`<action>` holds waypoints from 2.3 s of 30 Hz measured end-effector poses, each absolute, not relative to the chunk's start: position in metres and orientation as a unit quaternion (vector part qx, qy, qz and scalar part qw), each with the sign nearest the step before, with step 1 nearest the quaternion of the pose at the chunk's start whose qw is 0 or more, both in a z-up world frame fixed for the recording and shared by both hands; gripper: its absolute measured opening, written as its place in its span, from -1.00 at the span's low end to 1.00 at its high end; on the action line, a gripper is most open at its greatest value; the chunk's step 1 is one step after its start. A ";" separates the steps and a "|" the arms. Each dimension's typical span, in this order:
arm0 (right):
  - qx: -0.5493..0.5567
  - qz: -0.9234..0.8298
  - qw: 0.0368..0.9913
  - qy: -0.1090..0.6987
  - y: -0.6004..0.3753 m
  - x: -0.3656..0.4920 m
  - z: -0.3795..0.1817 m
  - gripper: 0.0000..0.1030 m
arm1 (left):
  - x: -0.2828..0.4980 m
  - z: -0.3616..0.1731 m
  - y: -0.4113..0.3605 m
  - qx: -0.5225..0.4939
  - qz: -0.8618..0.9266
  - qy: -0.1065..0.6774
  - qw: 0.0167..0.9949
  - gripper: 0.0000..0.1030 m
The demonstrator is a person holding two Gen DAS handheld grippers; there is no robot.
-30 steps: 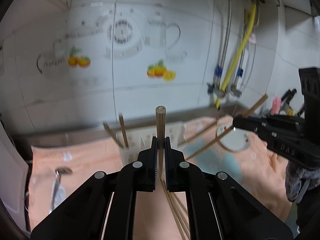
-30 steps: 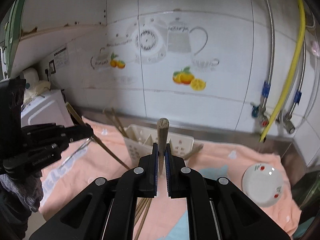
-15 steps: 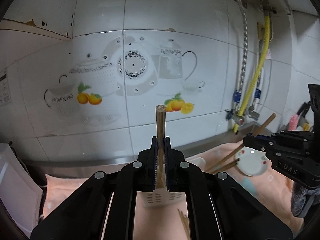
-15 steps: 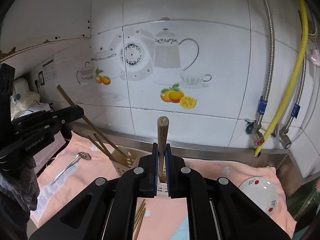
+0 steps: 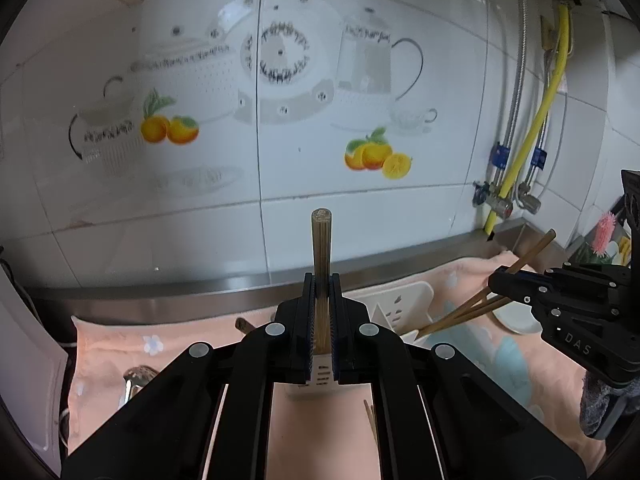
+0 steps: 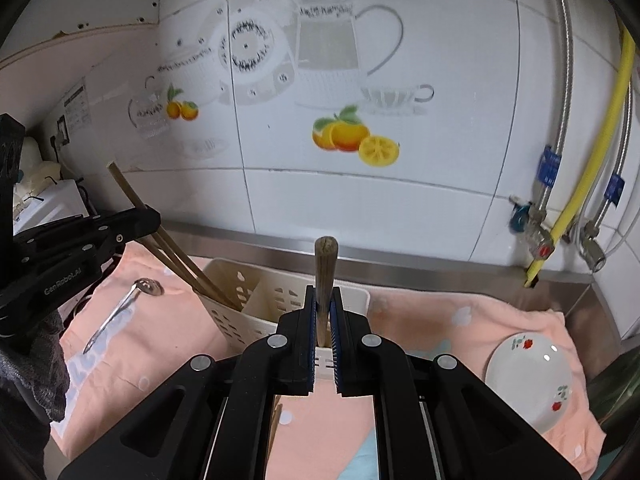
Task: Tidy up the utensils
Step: 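Open the right tool in the caddy while the left tool releases its chopstick, then close the right tool on a wooden chopstick while the left tool grasps another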
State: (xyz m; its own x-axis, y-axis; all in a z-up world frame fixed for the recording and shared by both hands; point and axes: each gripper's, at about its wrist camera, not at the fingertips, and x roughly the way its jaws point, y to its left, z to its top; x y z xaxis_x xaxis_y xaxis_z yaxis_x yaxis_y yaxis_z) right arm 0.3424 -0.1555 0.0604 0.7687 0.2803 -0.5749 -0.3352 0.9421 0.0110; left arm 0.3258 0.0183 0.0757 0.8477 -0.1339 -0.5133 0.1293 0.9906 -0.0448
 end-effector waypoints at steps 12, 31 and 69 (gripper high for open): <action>-0.035 0.166 0.937 0.304 -0.154 0.350 0.050 -0.83 | 0.334 0.062 0.021 -0.007 -0.065 0.287 0.956 -0.86; -0.032 0.160 0.958 0.235 -0.176 0.233 0.060 -0.30 | 0.255 0.063 0.041 -0.027 -0.063 0.270 0.960 -0.37; -0.002 0.172 0.902 0.395 -0.136 0.159 -0.145 -0.40 | 0.150 -0.077 0.064 -0.073 -0.025 0.370 0.926 0.50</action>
